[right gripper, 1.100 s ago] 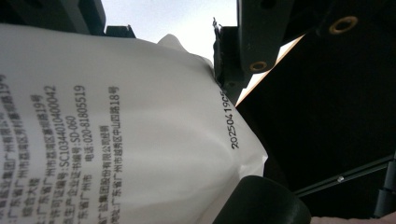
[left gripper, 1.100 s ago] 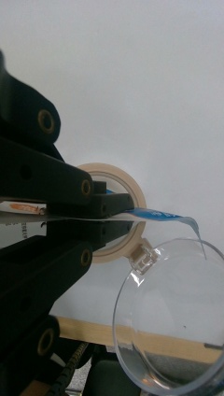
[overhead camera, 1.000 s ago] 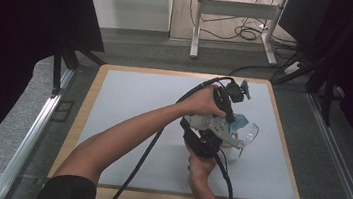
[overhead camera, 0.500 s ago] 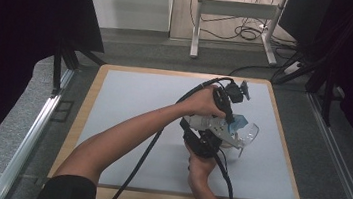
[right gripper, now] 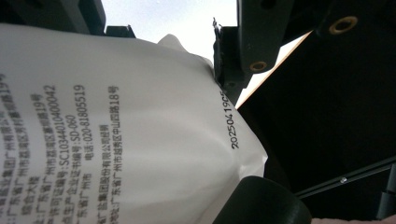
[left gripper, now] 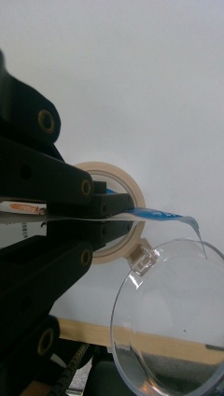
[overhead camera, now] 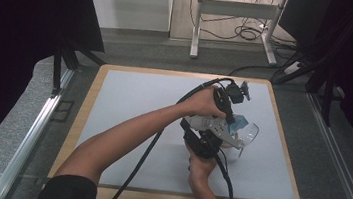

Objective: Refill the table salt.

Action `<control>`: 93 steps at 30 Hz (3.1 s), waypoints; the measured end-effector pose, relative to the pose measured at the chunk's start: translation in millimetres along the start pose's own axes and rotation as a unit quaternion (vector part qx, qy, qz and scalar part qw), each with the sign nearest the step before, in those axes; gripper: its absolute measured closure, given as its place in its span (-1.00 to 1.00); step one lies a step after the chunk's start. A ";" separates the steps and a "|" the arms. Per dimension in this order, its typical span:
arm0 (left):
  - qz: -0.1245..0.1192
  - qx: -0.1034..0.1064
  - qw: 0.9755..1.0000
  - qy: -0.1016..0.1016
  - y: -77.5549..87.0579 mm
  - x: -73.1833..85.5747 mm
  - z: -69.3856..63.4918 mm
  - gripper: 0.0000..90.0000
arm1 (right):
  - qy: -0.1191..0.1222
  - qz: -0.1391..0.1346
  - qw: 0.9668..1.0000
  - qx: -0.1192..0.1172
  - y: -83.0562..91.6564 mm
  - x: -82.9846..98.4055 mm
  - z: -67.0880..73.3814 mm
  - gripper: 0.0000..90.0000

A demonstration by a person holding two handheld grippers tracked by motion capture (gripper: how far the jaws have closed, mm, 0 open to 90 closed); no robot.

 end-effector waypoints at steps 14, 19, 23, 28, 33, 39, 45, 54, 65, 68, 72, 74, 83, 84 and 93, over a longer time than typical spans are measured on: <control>-0.001 0.001 1.000 0.001 -0.4 1.4 0.9 0.99 | 0.000 0.002 1.000 -0.001 -1.0 1.0 0.0 0.28; -0.003 0.001 1.000 0.001 -0.1 1.9 0.8 0.99 | 0.000 0.003 1.000 -0.001 -0.7 1.6 0.2 0.28; -0.011 0.003 1.000 0.004 1.1 3.5 0.5 0.99 | 0.007 0.003 1.000 -0.001 -0.5 2.8 0.1 0.28; -0.022 0.007 1.000 0.008 1.4 6.8 0.3 0.99 | 0.017 0.011 1.000 0.000 0.0 6.9 0.0 0.28; -0.034 0.011 0.999 0.009 2.8 12.2 1.6 0.99 | 0.026 0.018 0.999 -0.001 0.0 10.9 0.8 0.28; -0.055 0.015 0.998 0.020 7.4 19.6 3.3 0.99 | 0.046 0.032 0.998 0.000 0.4 17.9 0.8 0.28; -0.069 0.019 0.997 0.027 8.4 25.8 2.3 0.99 | 0.073 0.043 0.996 0.007 2.3 26.0 0.0 0.27; -0.086 0.022 0.996 0.031 11.2 34.2 3.3 0.99 | 0.103 0.054 0.993 0.009 5.0 33.7 -2.2 0.27; -0.132 0.026 0.990 0.039 19.2 46.1 3.1 0.99 | 0.150 0.072 0.986 0.011 10.9 41.6 -7.6 0.26; -0.146 0.029 0.988 0.040 22.7 49.7 1.9 0.99 | 0.160 0.077 0.984 0.012 12.1 43.0 -9.8 0.25; -0.166 0.035 0.984 0.044 27.3 54.7 1.0 0.99 | 0.179 0.079 0.980 0.018 14.9 44.2 -11.5 0.24; -0.176 0.038 0.982 0.047 28.5 58.1 0.6 0.99 | 0.191 0.086 0.978 0.019 17.3 45.9 -12.7 0.22; -0.202 0.046 0.977 0.054 33.5 68.2 -2.6 0.99 | 0.213 0.096 0.972 0.025 22.6 50.7 -16.2 0.18; -0.206 0.046 0.976 0.054 34.3 70.0 -3.4 0.99 | 0.218 0.097 0.971 0.026 22.8 51.0 -16.3 0.16; -0.238 0.056 0.967 0.075 35.2 78.5 -1.5 0.99 | 0.247 0.103 0.963 0.038 25.9 54.0 -18.0 0.02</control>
Point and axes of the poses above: each handheld gripper's, and its own axes: y roughly backward along the jaws, x roughly out of its underside, z roughly to its left, the point moved 6 cm from there along -y, roughly forward along the jaws, and after that the axes turned 2 degrees about y, right-handed, at the moved point
